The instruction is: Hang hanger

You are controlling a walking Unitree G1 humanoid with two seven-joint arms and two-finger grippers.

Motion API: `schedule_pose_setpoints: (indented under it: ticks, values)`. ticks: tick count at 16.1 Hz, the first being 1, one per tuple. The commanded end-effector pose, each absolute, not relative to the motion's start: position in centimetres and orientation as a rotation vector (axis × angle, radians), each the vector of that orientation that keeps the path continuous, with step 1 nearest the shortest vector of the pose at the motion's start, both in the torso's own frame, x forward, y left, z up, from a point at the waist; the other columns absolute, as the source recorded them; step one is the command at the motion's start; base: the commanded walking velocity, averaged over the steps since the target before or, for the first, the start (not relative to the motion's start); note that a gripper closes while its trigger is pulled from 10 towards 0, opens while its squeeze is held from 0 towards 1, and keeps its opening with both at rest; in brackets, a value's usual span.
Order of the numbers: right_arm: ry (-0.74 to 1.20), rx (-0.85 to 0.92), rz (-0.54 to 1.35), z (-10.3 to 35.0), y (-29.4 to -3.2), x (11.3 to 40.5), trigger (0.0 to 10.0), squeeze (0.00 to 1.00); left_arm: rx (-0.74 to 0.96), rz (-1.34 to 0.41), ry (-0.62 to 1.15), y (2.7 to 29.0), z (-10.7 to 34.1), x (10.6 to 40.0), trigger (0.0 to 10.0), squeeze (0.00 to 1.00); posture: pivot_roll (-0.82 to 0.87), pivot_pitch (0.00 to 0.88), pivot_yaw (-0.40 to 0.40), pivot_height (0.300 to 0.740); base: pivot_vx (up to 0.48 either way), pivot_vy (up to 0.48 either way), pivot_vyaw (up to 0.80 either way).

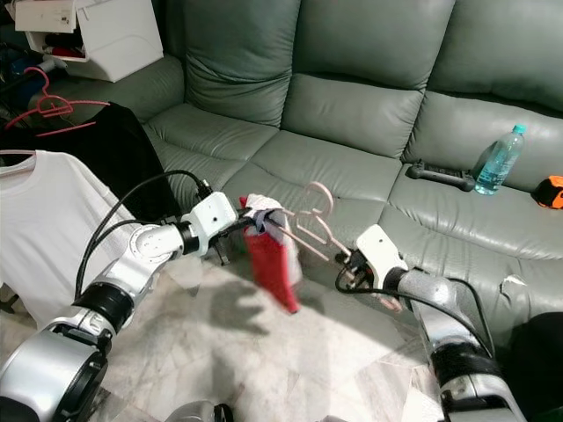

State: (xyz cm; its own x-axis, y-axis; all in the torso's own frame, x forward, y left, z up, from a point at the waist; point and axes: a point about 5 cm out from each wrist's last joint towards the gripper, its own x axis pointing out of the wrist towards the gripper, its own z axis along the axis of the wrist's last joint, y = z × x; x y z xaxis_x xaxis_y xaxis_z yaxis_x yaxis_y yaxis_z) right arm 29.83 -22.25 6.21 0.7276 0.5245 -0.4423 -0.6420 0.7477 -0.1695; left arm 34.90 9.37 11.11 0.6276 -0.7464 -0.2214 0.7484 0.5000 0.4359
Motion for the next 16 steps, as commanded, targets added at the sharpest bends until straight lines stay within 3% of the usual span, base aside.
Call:
schedule_pose_setpoints:
  ticks: [1, 4, 9, 13, 16]
  values:
    - [0.363, -0.292, 0.697, 6.5, -21.6, 29.7, 10.0, 0.0, 0.542, -0.876, -0.005, 9.7, 11.6, 35.3, 10.0, 0.0, -0.11, 0.0, 0.086, 0.74, 0.0, 0.0, 0.0]
    - [0.445, -0.268, 0.786, 5.2, -20.9, 28.4, 10.0, 0.0, 0.535, -0.811, 0.001, 10.1, 11.9, 35.8, 10.0, 0.0, -0.11, 0.0, 0.083, 0.74, 0.0, 0.0, 0.0]
    - [0.591, -0.2, 0.69, 3.7, -22.8, 27.2, 10.0, 0.0, 0.522, -0.796, 0.003, 10.1, 12.2, 36.0, 10.0, 0.0, -0.11, 0.0, 0.083, 0.74, 0.0, 0.0, 0.0]
    - [0.634, -0.177, 0.635, 3.5, -24.1, 26.8, 10.0, 0.0, 0.521, -0.793, 0.025, 9.9, 12.0, 36.0, 10.0, 0.0, -0.11, 0.003, 0.087, 0.74, 0.0, 0.0, 0.0]
    - [0.611, -0.153, 0.697, 4.5, -24.3, 26.6, 10.0, 0.0, 0.563, -0.805, 0.081, 10.3, 11.2, 35.9, 10.0, 0.0, -0.11, 0.004, 0.091, 0.74, 0.0, 0.0, 0.0]
